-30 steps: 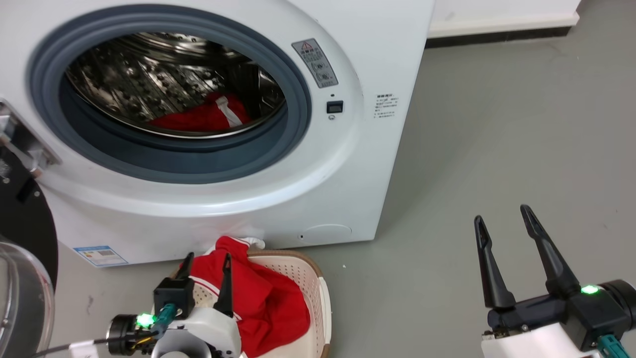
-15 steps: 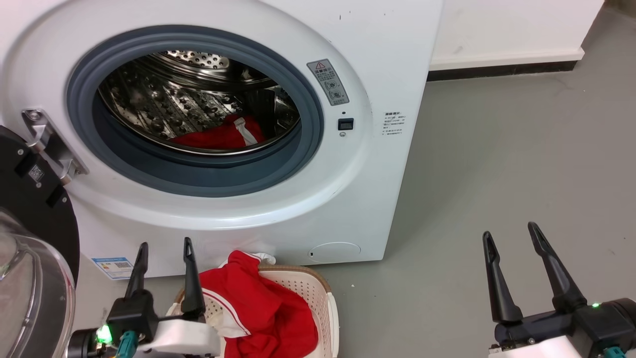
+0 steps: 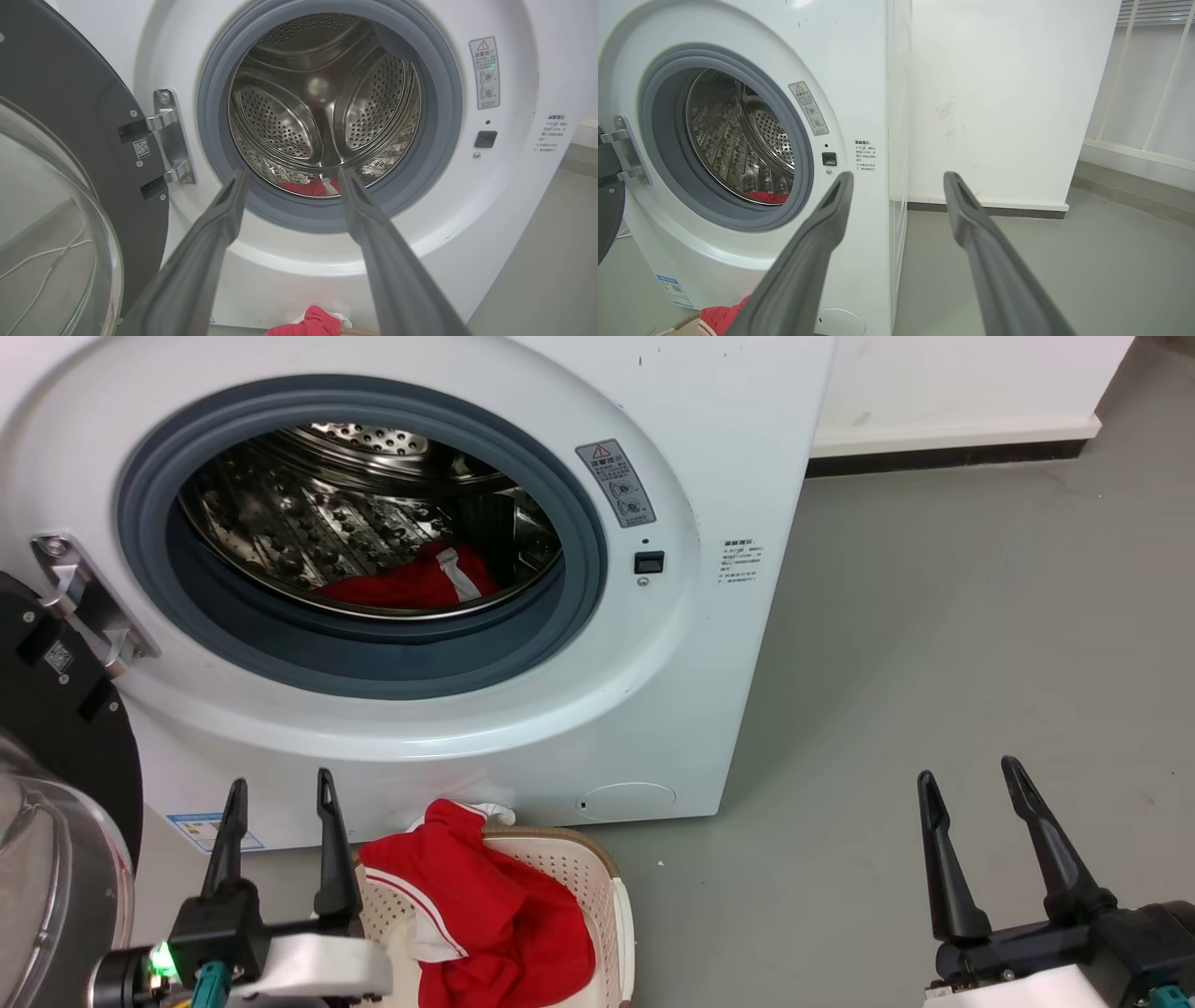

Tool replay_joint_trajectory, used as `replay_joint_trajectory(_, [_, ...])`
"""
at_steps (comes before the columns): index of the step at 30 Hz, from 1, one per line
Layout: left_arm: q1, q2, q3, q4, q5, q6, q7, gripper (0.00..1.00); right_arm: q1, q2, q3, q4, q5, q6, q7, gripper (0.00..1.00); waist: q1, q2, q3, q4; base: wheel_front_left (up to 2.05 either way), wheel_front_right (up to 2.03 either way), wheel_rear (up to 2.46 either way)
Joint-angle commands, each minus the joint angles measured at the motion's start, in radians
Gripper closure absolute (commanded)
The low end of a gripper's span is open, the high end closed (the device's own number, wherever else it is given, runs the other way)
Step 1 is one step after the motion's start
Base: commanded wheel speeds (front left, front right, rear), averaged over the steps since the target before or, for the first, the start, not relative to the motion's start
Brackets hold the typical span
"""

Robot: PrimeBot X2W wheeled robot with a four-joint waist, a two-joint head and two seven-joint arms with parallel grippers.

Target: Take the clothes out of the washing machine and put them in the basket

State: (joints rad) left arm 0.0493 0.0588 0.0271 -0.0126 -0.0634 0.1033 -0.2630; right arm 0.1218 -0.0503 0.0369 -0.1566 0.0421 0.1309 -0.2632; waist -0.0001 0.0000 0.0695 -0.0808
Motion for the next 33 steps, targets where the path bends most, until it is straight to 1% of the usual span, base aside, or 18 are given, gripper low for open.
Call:
replay_joint_trajectory(1, [-0.031,-0.001,0.003,0.005,0.011,-0.009,-0.002,0.0,-0.016,0.0,-0.001,0.0,0.007,0.0,-0.002,0.0,0.0001,0.0,0.009,-0.008,0.0,0.0,0.0])
replay_joint_trajectory(5, [-0.083,0.002,0.022,0.048,0.016,-0.029,-0.003,0.0,-0.031,0.0,0.002,-0.009,0.008,0.0,-0.002,0.0,0.0001,0.0,0.033,-0.022,0.0,0.0,0.0])
replay_joint_trajectory(12, [-0.263,0.036,0.055,0.153,0.016,-0.07,-0.003,0.0,-0.089,0.0,0.012,-0.03,0.014,0.0,-0.003,0.0,0.0001,0.0,0.116,-0.05,0.0,0.0,0.0])
replay_joint_trajectory(17, [-0.424,0.089,0.06,0.259,0.03,-0.103,-0.003,0.0,-0.137,0.0,0.021,-0.051,0.025,0.0,-0.002,0.0,0.0001,0.0,0.189,-0.078,0.0,0.0,0.0])
replay_joint_trajectory(25, [-0.698,0.19,0.041,0.49,0.055,-0.144,0.009,0.0,-0.202,0.0,0.028,-0.077,0.056,0.0,-0.002,0.0,0.0001,0.0,0.305,-0.131,0.0,0.0,0.0])
replay_joint_trajectory(26, [-0.698,0.19,0.041,0.49,0.055,-0.144,0.009,0.0,-0.202,0.0,0.028,-0.077,0.056,0.0,-0.002,0.0,0.0001,0.0,0.305,-0.131,0.0,0.0,0.0])
replay_joint_trajectory(33, [-0.933,0.271,0.012,0.631,0.071,-0.18,0.129,0.0,-0.25,0.0,0.029,-0.098,0.083,0.0,-0.002,0.0,0.0001,0.0,0.405,-0.175,0.0,0.0,0.0])
